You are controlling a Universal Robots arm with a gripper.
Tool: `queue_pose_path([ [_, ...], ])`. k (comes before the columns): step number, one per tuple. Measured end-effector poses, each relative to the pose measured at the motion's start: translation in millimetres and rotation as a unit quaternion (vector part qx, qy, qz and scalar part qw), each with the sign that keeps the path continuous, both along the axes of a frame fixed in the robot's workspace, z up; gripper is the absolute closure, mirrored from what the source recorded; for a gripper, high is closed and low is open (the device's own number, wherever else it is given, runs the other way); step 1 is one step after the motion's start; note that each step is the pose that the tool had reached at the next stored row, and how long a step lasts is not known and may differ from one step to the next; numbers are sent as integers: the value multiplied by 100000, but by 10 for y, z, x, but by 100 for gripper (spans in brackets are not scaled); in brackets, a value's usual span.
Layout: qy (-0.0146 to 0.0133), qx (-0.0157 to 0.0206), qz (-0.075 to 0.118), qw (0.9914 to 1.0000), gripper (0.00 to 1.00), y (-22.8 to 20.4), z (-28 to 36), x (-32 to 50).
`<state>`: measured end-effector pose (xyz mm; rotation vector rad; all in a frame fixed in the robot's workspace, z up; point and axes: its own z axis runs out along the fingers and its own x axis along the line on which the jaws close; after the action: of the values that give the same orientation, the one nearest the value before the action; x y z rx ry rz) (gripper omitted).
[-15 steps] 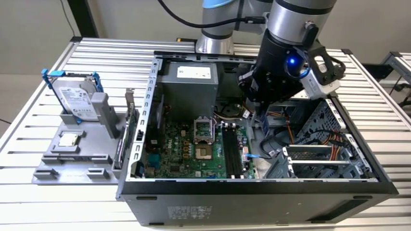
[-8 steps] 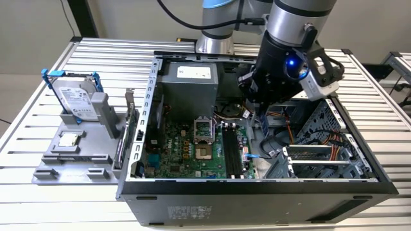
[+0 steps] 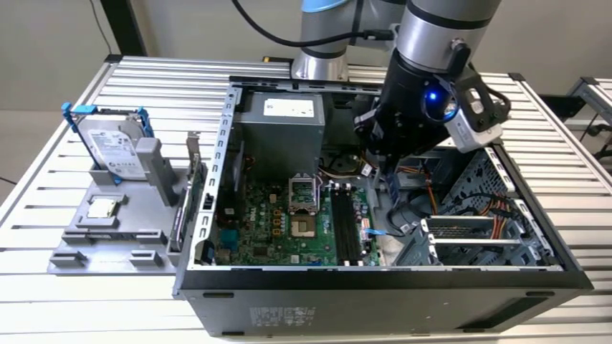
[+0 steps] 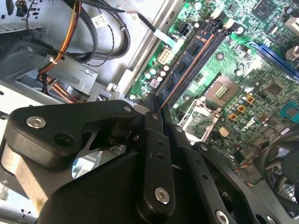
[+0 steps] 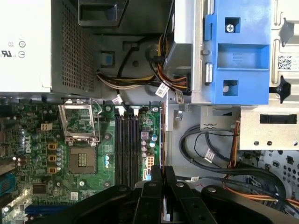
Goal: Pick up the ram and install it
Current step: 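Insert the ram into the slot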
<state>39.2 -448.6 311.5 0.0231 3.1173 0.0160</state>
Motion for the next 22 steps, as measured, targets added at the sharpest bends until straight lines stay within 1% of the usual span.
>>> queue_pose_path([
  [7, 1, 6, -6, 100000, 100, 0, -30, -4],
  [15, 6, 1, 7, 100000, 100, 0, -85, -30],
  [22, 35, -5, -1, 100000, 100, 0, -104, -33],
])
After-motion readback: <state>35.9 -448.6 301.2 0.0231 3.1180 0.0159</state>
